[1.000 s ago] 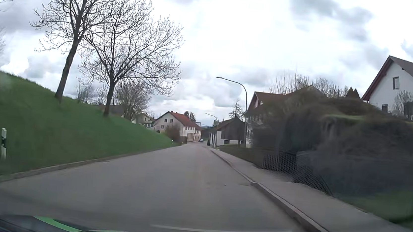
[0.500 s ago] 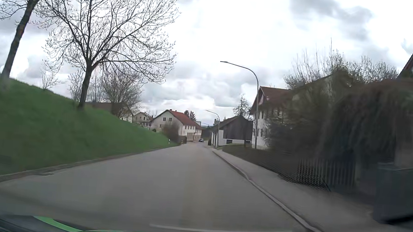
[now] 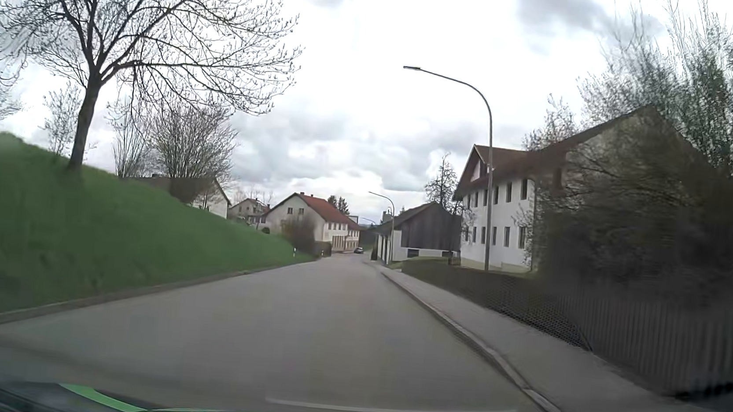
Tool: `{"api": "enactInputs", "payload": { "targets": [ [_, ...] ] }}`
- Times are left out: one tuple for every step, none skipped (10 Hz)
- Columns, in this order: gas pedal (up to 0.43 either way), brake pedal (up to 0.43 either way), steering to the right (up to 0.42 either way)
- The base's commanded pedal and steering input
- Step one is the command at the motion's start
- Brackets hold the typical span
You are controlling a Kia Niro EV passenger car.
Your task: Follow the waypoints while adhering to traffic rules and regulations
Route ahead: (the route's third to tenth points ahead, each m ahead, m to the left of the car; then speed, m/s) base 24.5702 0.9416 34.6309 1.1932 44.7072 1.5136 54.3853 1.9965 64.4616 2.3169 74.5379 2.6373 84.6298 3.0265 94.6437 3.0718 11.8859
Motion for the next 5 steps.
{"api": "enactInputs", "payload": {
  "targets": [
    [0.0, 0.0, -0.004],
    [0.0, 0.0, -0.004],
    [0.0, 0.0, -0.004],
    [0.0, 0.0, -0.004],
    [0.0, 0.0, -0.004]
  ]
}}
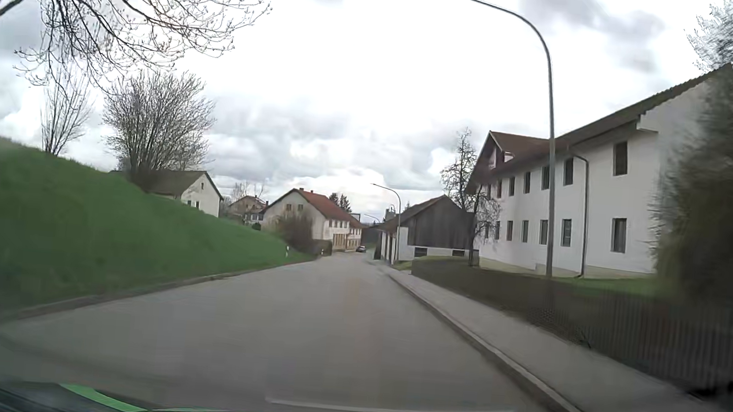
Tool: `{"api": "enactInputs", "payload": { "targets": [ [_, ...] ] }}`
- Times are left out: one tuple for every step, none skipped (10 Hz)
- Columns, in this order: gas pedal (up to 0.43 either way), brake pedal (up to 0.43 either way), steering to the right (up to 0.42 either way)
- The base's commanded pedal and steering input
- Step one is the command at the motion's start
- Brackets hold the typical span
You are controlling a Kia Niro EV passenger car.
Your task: Follow the waypoints while adhering to traffic rules and regulations
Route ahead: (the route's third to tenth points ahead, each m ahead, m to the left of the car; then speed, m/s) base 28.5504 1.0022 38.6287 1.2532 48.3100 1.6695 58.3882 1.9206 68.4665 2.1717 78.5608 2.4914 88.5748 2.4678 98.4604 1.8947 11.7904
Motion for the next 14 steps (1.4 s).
{"api": "enactInputs", "payload": {
  "targets": [
    [0.0, 0.0, -0.004],
    [0.0, 0.0, -0.003],
    [0.0, 0.0, -0.004],
    [0.0, 0.0, -0.004],
    [0.0, 0.0, -0.003],
    [0.0, 0.0, -0.003],
    [0.0, 0.0, -0.004],
    [0.0, 0.0, -0.004],
    [0.0, 0.0, -0.003],
    [0.0, 0.0, -0.003],
    [0.0, 0.0, -0.004],
    [0.0, 0.0, -0.002],
    [0.0, 0.0, -0.001],
    [0.008, 0.0, -0.001]
  ]
}}
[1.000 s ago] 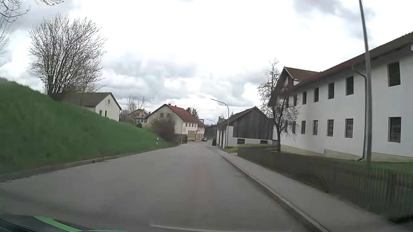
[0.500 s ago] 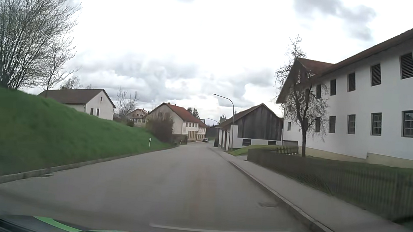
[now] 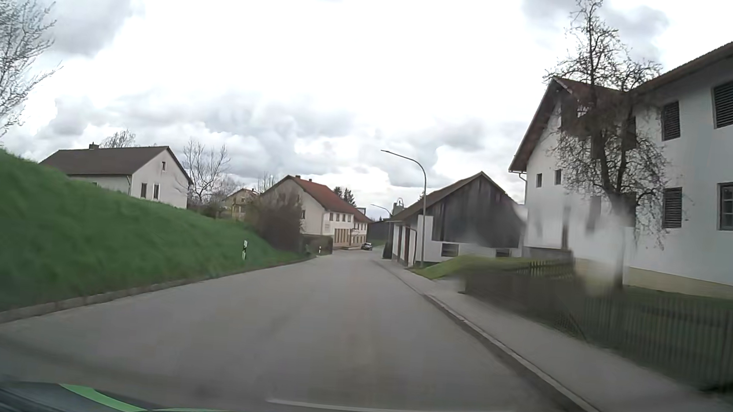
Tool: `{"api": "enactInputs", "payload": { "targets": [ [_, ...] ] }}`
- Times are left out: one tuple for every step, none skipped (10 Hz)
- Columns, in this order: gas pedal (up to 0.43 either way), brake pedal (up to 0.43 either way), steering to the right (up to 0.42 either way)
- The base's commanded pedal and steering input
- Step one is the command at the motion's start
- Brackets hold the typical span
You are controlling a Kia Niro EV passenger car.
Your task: Follow the waypoints while adhering to traffic rules and regulations
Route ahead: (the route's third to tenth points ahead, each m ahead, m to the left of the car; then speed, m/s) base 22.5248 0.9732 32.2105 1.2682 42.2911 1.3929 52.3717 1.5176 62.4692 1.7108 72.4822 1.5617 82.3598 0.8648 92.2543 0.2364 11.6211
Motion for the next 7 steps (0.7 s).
{"api": "enactInputs", "payload": {
  "targets": [
    [0.02, 0.0, -0.002],
    [0.02, 0.0, -0.002],
    [0.028, 0.0, -0.001],
    [0.028, 0.0, 0.0],
    [0.028, 0.0, 0.001],
    [0.028, 0.0, 0.001],
    [0.028, 0.0, 0.001]
  ]
}}
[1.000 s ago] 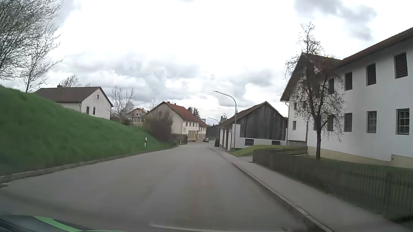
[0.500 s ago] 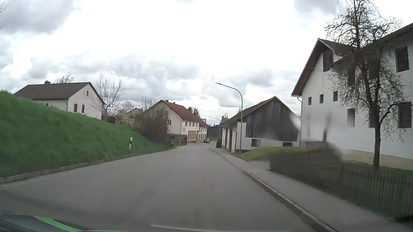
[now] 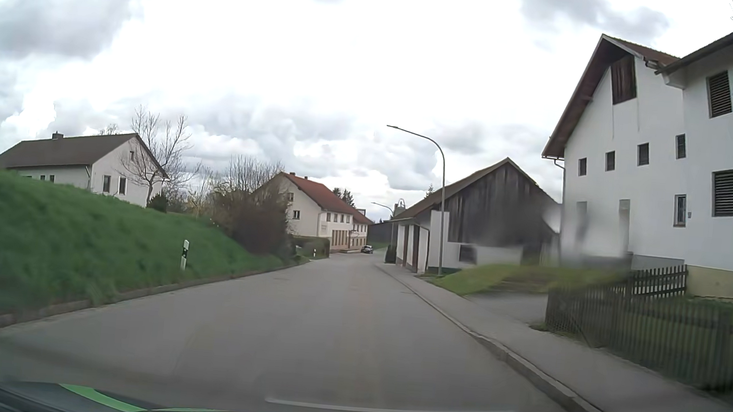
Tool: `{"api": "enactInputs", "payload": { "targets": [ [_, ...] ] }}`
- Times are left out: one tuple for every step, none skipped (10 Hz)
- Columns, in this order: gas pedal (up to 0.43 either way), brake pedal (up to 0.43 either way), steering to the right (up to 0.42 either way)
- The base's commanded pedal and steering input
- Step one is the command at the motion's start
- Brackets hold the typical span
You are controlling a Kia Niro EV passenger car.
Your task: Follow the waypoints while adhering to traffic rules and regulations
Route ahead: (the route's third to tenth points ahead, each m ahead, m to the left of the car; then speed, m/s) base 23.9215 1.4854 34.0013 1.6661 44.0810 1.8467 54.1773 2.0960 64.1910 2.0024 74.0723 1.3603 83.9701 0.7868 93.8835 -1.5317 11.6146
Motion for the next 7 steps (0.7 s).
{"api": "enactInputs", "payload": {
  "targets": [
    [0.028, 0.0, 0.001],
    [0.028, 0.0, 0.001],
    [0.028, 0.0, 0.001],
    [0.028, 0.0, 0.001],
    [0.02, 0.0, 0.001],
    [0.008, 0.0, 0.0],
    [0.0, 0.0, 0.0]
  ]
}}
